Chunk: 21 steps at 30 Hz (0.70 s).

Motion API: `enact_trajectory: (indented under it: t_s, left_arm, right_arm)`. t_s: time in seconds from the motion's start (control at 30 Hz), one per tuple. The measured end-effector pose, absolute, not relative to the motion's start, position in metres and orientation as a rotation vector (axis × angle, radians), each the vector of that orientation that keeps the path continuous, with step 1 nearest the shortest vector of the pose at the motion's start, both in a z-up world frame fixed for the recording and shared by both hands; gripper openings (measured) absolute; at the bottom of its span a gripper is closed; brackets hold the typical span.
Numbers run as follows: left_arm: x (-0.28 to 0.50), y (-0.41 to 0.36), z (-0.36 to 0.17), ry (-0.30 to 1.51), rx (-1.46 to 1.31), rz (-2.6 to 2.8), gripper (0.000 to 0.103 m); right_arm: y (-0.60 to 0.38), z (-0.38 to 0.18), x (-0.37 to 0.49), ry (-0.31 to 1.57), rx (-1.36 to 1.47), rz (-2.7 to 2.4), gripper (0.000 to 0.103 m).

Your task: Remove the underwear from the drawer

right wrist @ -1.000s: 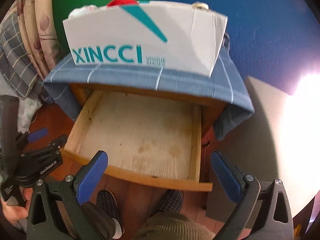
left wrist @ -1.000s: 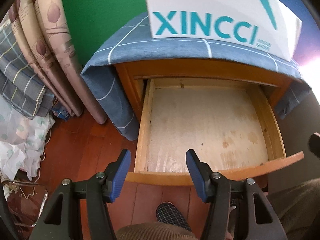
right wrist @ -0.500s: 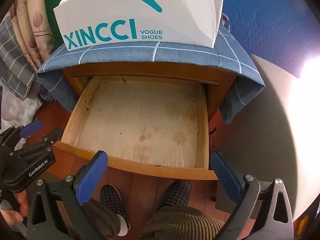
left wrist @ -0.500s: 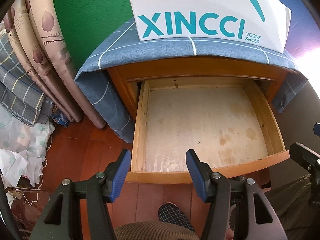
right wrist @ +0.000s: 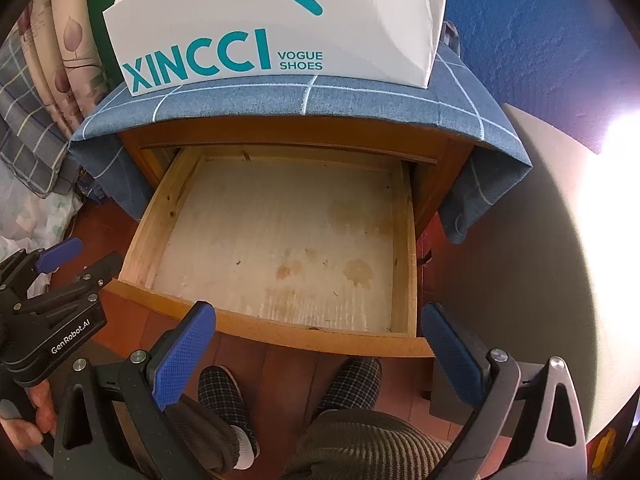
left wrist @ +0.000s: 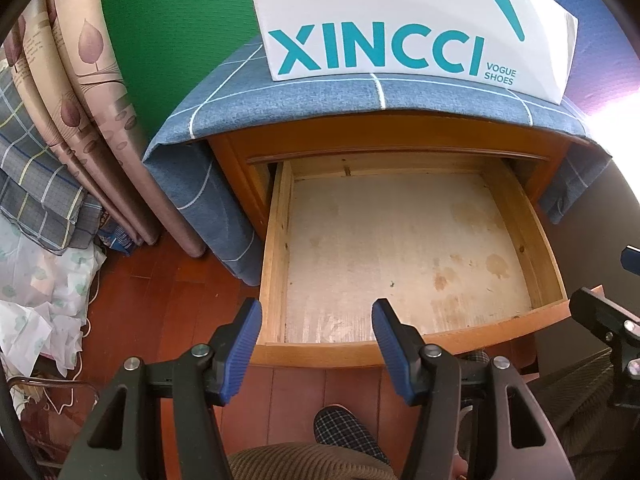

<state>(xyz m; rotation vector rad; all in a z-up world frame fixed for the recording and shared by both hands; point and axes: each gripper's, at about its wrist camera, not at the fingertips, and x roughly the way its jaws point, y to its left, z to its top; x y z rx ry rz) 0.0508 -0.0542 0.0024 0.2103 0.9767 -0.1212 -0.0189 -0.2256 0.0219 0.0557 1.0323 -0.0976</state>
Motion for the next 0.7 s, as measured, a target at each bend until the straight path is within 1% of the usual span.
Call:
enact_trajectory:
  t_s: [0.7]
  left_arm:
    - [0.0478,-0.0597,0.002,0.969,0.222,-0.14,0.059]
  right_arm:
    - [-0.2251,0.0197,-0.0189,1.044,0.043,-0.106,0.102]
